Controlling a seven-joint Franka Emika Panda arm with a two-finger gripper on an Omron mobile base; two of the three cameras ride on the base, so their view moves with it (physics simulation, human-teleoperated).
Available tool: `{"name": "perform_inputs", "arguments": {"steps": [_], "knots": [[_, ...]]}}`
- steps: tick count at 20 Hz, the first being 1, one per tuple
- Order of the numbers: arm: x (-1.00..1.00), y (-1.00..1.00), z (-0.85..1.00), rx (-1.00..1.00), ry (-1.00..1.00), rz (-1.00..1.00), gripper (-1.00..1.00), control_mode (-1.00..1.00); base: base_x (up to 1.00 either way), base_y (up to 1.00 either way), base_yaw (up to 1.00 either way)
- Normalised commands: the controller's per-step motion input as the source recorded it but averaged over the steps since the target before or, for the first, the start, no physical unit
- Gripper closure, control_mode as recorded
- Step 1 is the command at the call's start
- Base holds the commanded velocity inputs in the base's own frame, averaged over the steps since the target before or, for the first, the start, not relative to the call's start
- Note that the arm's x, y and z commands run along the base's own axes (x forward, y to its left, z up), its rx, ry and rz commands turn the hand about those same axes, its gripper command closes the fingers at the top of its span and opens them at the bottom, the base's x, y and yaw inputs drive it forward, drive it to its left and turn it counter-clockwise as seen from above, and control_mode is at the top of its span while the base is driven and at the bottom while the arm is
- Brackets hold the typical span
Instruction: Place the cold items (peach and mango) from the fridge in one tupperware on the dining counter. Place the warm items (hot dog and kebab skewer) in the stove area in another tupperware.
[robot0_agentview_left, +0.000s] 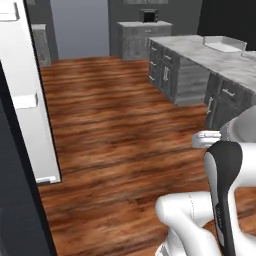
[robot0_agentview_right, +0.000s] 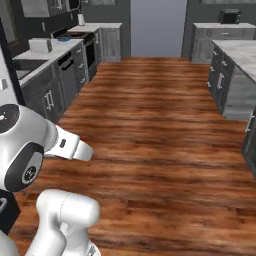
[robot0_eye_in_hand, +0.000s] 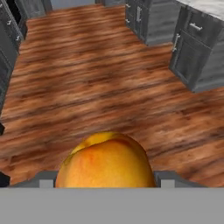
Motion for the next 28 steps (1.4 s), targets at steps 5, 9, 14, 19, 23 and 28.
{"name": "perform_inputs", "arguments": {"steps": [5,9,14,19,23,28], "knots": [[0.0,0.0,0.0,0.0,0.0,0.0,1.0,1.0,0.03,-0.3,-0.49],[0.0,0.0,0.0,0.0,0.0,0.0,1.0,1.0,0.5,-0.59,-0.33],[0.0,0.0,0.0,0.0,0.0,0.0,1.0,1.0,0.89,-0.84,-0.27],[0.0,0.0,0.0,0.0,0.0,0.0,1.0,1.0,1.0,-0.97,-0.23],[0.0,0.0,0.0,0.0,0.0,0.0,1.0,1.0,1.0,-1.0,-0.2],[0.0,0.0,0.0,0.0,0.0,0.0,1.0,1.0,1.0,-1.0,-0.18]]}}
